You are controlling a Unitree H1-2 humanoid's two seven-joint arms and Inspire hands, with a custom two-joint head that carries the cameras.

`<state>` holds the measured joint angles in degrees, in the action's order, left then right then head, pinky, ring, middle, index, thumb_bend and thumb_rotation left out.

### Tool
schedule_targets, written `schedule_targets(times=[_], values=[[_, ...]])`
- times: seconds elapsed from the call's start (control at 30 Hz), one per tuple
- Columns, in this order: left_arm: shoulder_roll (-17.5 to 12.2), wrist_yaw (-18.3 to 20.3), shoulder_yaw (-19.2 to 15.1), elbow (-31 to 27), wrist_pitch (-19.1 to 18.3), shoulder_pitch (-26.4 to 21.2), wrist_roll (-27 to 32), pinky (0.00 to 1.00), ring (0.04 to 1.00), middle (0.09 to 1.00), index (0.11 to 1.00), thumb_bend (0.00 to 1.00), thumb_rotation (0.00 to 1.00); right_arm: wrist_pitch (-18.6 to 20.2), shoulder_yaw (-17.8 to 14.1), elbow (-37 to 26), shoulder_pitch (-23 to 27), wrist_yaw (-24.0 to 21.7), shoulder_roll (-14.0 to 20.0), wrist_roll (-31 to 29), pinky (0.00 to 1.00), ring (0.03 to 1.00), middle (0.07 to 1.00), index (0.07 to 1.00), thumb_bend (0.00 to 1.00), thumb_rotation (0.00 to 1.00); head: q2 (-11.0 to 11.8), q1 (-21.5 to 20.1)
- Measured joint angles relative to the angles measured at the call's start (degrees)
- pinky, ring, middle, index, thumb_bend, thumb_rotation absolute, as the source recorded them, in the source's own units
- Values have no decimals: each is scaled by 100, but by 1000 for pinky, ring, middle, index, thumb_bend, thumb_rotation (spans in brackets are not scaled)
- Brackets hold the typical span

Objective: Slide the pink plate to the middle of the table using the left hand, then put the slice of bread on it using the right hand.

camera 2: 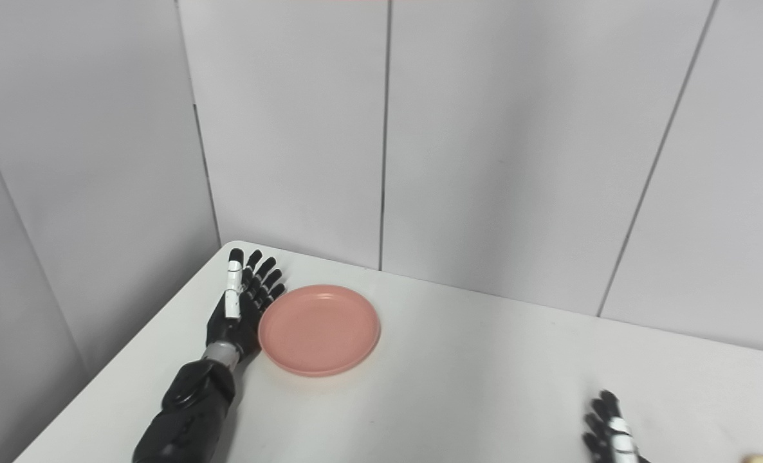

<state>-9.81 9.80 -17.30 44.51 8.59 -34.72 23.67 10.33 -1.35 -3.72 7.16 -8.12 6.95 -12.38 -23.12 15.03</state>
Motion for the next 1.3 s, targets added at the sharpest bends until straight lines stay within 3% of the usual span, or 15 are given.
schedule_targets(times=[0.17,0.27,0.33,0.53,0.63,0.7,1.07,1.3], values=[[120,9,112,-191,-78,73,-20,941,952,953,969,809,928,-33,56,12,-24,25,-58,124,1000,1000,1000,1000,217,1000,-61,-429],[140,5,145,-318,-232,108,-25,945,954,953,972,803,918,-183,80,94,-31,50,-96,225,1000,1000,1000,1000,249,1000,-62,-448],[155,21,151,-335,-272,109,-12,951,957,954,972,819,902,-242,81,139,-31,60,-128,234,1000,1000,1000,1000,267,1000,-123,-755],[289,45,323,-688,-639,208,-4,990,979,979,993,817,913,-589,132,327,-30,144,-221,407,1000,1000,1000,1000,299,1000,-211,-1186],[339,79,413,-797,-781,236,-9,975,965,967,979,805,920,-705,154,392,-27,188,-255,504,1000,1000,1000,1000,304,1000,-211,-1187],[360,72,493,-924,-893,283,-41,967,962,968,979,792,928,-737,181,417,-24,234,-274,609,1000,1000,1000,1000,307,1000,-281,-1449],[793,125,1070,-1422,-1162,487,-317,982,974,974,987,767,941,-798,209,469,-6,418,-382,803,1000,1000,1000,1000,359,1000,-457,-1652],[968,206,1308,-1390,-1177,454,-460,999,989,988,998,733,976,-838,237,516,41,429,-423,843,1000,1000,1000,1000,374,1000,-536,-1705]])
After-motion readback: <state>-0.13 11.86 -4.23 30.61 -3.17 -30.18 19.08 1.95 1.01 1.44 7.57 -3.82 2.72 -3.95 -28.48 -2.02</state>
